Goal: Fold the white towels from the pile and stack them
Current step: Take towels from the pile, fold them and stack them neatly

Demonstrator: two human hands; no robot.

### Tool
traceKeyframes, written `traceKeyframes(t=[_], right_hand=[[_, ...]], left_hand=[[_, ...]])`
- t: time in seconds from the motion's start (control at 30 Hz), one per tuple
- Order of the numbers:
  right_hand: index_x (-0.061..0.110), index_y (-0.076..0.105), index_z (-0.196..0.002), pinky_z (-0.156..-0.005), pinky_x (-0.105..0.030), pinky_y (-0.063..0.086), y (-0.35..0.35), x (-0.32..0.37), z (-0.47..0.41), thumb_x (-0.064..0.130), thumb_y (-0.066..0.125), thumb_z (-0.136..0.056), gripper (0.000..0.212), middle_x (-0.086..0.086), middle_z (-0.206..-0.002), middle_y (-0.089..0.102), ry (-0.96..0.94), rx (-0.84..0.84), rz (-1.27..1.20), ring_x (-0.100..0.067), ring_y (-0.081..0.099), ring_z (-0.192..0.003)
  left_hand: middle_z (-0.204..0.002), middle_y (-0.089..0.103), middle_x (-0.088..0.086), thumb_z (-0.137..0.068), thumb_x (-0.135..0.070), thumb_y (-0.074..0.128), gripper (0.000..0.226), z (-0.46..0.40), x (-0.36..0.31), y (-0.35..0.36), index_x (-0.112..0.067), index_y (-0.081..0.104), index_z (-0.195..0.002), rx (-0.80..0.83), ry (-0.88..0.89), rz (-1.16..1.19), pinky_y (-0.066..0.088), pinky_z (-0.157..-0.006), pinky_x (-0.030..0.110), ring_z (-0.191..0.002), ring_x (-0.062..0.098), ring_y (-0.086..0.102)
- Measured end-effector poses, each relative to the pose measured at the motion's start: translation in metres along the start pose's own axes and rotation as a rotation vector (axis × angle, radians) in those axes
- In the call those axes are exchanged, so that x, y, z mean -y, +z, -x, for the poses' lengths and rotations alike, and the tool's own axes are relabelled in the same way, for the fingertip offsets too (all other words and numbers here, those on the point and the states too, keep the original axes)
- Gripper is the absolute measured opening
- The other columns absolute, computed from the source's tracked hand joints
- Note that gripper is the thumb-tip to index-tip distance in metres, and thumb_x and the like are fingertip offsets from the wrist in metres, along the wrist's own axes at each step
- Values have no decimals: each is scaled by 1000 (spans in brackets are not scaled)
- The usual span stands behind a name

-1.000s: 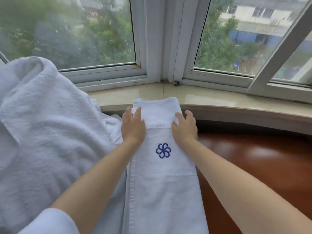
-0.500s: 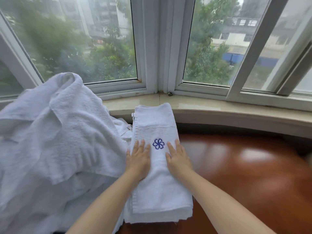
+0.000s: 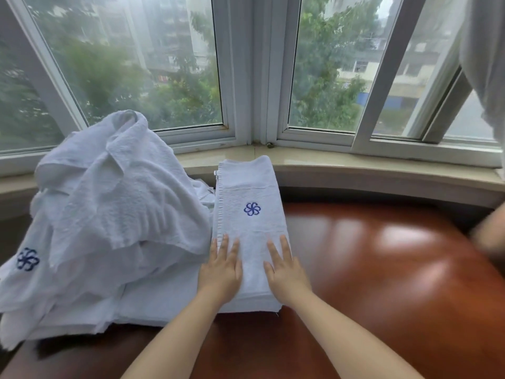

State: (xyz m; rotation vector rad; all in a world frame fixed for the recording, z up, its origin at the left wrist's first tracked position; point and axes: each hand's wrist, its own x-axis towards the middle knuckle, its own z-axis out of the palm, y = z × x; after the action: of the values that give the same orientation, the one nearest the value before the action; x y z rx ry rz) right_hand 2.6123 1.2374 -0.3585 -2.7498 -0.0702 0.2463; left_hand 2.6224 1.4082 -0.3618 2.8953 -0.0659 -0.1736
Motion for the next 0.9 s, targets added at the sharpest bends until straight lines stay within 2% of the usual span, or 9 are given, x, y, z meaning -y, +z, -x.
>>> traceKeyframes(t=[0.17,0.3,0.47,0.67,0.73,0.83,0.9], right_hand=[[41,-4,-151,-95,-37,42,-1,-2,8,47,22,-101,57,11,-156,-27,3,21,-20,-25,47,-116],[44,-4,-150,-90,-35,42,1,-5,11,48,22,-101,56,14,-156,-27,-3,32,-13,-25,51,-112],[43,-3,-151,-92,-35,41,1,-4,11,49,23,-101,56,12,-157,-23,-3,21,-23,-26,51,-114],[41,1,-152,-96,-36,41,6,-7,9,47,24,-101,56,10,-159,-19,-9,7,-46,-29,50,-115],[41,1,-152,-96,-36,40,6,-8,8,47,25,-101,56,9,-159,-19,-24,8,-50,-29,50,-115],[40,-2,-152,-97,-36,41,2,-11,9,48,24,-101,57,7,-158,-22,-51,38,-37,-29,49,-117],[38,-2,-152,-101,-38,40,0,-12,12,47,24,-101,58,6,-158,-22,-77,64,-23,-29,45,-123]], left_hand=[[-162,-11,-5,-102,-36,20,56,0,-1,-9,-31,0,-154,82,8,21,23,-117,45,-148,18,-14],[-162,-9,-4,-102,-35,21,56,-1,0,-11,-30,2,-155,107,13,26,20,-118,45,-148,18,-13],[-162,-8,-3,-102,-35,21,56,-2,1,-15,-29,3,-155,112,32,5,16,-118,41,-149,19,-10],[-162,-7,-6,-103,-40,22,54,3,8,-10,-34,6,-154,90,28,-1,23,-117,44,-149,15,-6],[-162,-8,-7,-103,-41,21,54,7,9,-6,-36,5,-154,81,13,6,27,-114,44,-149,20,4],[-162,-8,-5,-103,-41,22,53,18,8,-3,-36,6,-154,78,-23,54,37,-107,40,-141,26,30],[-162,-6,-5,-104,-39,24,52,29,9,0,-34,10,-154,59,-57,63,39,-103,37,-139,25,35]])
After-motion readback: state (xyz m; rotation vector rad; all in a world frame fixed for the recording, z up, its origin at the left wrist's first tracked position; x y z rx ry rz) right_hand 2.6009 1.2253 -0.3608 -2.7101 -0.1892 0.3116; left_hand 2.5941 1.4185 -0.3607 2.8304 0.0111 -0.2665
